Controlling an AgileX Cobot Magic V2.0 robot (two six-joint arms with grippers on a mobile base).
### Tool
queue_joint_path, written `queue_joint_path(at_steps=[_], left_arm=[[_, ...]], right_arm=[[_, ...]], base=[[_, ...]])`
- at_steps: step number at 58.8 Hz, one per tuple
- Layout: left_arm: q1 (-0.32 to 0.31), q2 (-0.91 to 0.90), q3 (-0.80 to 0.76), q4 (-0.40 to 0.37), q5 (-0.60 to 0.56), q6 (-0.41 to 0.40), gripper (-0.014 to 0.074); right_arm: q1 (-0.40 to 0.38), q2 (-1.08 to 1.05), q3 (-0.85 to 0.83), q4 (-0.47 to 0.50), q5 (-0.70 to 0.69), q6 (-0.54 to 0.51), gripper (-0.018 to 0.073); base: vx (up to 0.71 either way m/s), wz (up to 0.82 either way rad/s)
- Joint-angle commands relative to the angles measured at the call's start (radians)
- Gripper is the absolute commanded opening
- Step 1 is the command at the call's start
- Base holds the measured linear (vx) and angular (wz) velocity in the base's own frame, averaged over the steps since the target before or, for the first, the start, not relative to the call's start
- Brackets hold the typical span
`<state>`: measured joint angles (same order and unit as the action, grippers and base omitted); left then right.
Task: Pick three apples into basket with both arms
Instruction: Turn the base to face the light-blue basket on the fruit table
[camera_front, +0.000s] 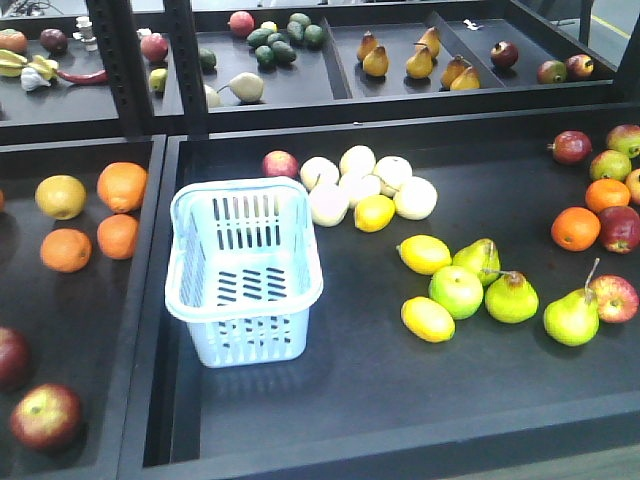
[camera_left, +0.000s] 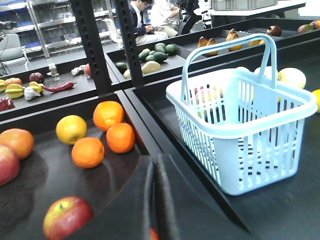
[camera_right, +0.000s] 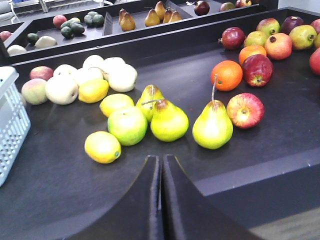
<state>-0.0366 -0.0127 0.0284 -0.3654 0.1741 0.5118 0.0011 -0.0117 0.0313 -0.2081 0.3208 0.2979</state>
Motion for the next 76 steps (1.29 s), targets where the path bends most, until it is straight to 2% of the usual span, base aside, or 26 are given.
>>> queue_joint_path(at_steps=[1, 76], left_arm=[[-0.008, -0.014, -0.026, -0.013, -0.064, -0.005, 0.0002], [-0.008, -0.014, -0.026, -0.013, -0.064, -0.005, 0.0002]], right_arm=[[-0.003, -0.002, 0.009, -0.017, -0.073, 0.0, -0.0005], [-0.003, -0.002, 0.009, -0.017, -0.073, 0.0, -0.0005]], base=[[0.14, -0.08], [0.07, 0.06]])
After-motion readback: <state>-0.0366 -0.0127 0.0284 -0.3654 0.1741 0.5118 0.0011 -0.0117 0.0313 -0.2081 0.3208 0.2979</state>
